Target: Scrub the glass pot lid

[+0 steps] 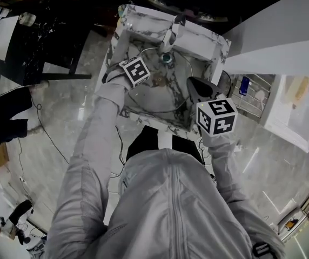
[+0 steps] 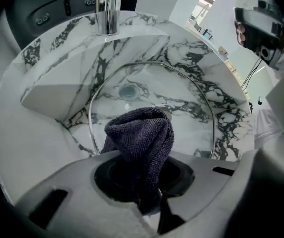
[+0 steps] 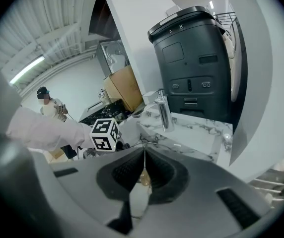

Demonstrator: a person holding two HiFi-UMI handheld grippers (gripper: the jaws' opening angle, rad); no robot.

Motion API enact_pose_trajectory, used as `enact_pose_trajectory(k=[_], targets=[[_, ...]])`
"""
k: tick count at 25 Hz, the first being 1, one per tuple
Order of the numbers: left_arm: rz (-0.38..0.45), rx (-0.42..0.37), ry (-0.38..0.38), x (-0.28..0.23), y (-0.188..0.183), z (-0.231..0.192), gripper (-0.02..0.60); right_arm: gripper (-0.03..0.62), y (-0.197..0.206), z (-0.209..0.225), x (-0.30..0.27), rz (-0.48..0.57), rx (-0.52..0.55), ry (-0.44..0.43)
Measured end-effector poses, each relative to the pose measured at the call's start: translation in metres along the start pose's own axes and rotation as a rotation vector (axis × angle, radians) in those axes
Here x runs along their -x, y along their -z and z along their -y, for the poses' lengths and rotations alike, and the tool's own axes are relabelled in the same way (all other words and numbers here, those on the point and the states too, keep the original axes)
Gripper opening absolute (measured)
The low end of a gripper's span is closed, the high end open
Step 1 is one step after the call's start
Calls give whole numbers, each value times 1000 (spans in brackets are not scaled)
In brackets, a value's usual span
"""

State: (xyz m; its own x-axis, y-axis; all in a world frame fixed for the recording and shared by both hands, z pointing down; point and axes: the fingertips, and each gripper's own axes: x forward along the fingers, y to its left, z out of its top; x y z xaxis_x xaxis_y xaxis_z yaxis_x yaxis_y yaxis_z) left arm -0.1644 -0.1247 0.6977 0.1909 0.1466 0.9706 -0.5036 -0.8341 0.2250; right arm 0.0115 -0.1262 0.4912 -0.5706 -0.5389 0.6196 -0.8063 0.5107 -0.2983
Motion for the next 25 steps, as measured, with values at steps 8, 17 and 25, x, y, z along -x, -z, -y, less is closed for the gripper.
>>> enact_pose_trajectory(k=[8, 17, 25], targets=[[123, 69, -83, -4, -29, -10, 67, 31, 3, 12, 4, -9, -5, 2], [266, 141, -160, -12, -62, -14, 67, 31, 12, 26, 14, -27, -16, 15], [353, 183, -190, -18, -91, -8, 67, 31, 20, 31, 19, -36, -29, 26]])
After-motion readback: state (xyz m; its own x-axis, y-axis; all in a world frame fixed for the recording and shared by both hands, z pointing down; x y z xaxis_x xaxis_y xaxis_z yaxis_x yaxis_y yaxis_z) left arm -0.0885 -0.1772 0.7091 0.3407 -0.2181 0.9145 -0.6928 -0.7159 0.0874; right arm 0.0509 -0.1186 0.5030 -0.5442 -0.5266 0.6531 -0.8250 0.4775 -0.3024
